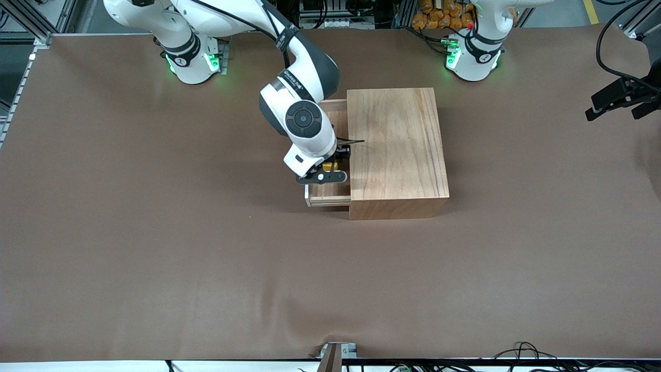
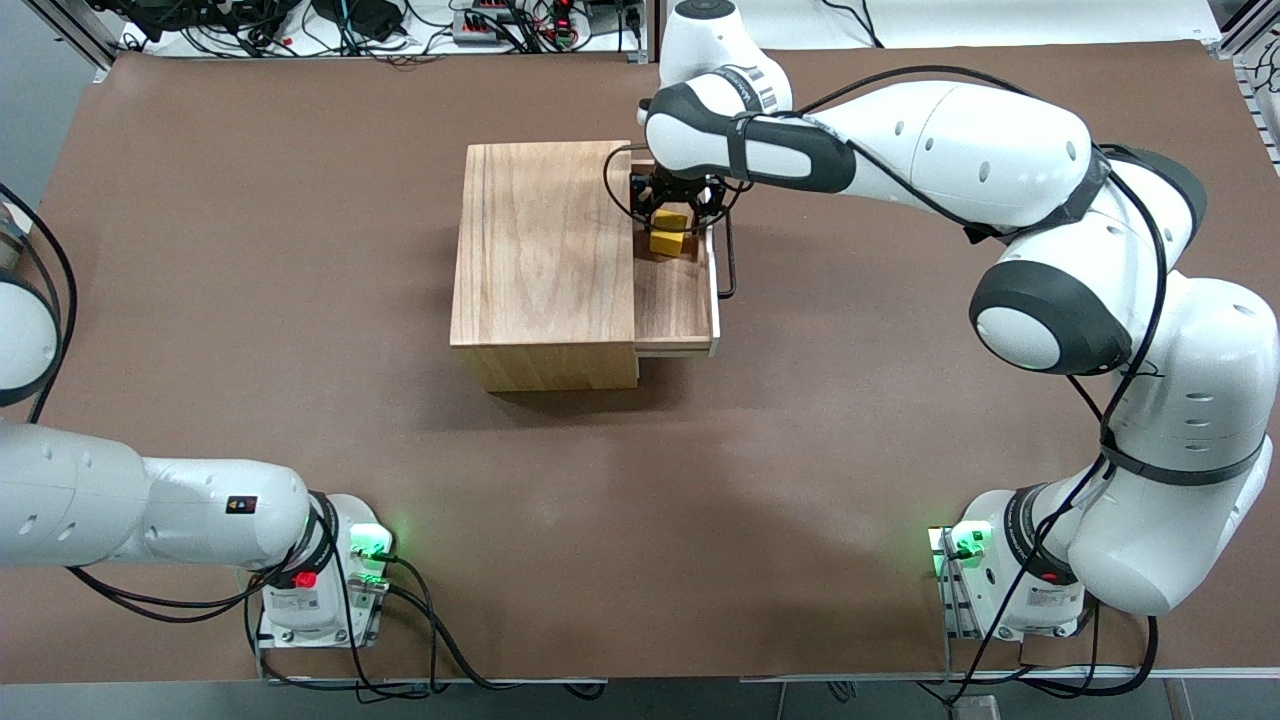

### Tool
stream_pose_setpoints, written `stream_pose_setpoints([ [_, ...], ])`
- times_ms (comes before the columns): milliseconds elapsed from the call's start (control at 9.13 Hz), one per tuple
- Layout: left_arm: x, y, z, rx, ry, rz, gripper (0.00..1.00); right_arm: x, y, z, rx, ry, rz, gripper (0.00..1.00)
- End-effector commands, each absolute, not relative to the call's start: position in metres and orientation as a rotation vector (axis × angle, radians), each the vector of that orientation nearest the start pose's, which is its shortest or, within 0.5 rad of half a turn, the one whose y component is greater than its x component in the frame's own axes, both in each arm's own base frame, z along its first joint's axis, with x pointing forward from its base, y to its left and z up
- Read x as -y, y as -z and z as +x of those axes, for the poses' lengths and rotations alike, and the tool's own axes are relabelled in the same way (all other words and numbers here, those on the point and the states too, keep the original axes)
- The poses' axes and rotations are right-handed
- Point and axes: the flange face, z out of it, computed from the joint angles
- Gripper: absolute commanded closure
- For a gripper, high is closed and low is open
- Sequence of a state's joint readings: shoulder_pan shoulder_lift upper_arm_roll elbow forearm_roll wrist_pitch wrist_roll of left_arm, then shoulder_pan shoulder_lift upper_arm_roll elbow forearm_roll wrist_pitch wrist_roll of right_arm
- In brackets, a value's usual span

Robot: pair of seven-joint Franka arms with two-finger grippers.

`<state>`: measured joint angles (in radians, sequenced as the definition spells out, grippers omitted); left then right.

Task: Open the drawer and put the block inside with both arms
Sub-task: 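Open the right gripper to release the cube and draw back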

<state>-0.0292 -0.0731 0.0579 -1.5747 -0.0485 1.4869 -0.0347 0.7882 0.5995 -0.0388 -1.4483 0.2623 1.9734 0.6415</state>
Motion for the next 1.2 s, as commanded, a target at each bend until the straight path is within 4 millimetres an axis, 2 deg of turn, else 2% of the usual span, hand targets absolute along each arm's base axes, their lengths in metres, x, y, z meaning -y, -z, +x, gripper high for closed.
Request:
stream_pose_setpoints([
  [0,-0.011,-0.659,0.522,0.073,-0.017,-3.183,0.0,-0.488,-0.355,0.509,-0.06,-0.276,-2.996,0.0],
  [219,-0.009,-0.658,0.522,0.072,-0.025,-3.186,0.0,-0.445,-0.415,0.535,-0.125,-0.212,-2.958,0.0],
  [328,-0.007,-0.664,0.522,0.067,-0.008,-3.186,0.0,-0.41,-0.445,0.547,-0.172,-0.224,-2.96,0.0],
  [438,-0.005,-0.664,0.521,0.064,-0.02,-3.184,0.0,-0.368,-0.477,0.56,-0.188,-0.221,-2.951,0.0],
  [547,-0.006,-0.665,0.521,0.065,-0.02,-3.177,0.0,-0.322,-0.497,0.572,-0.17,-0.243,-2.951,0.0],
  [766,-0.007,-0.668,0.521,0.057,-0.012,-3.133,0.0,-0.232,-0.526,0.585,-0.14,-0.205,-2.976,0.0],
  [985,-0.004,-0.669,0.521,0.045,-0.016,-3.121,0.0,-0.126,-0.543,0.572,0.055,-0.159,-3.043,0.0],
  [1095,-0.005,-0.67,0.521,0.047,-0.012,-3.121,0.0,-0.078,-0.56,0.561,0.056,-0.132,-3.056,0.0],
])
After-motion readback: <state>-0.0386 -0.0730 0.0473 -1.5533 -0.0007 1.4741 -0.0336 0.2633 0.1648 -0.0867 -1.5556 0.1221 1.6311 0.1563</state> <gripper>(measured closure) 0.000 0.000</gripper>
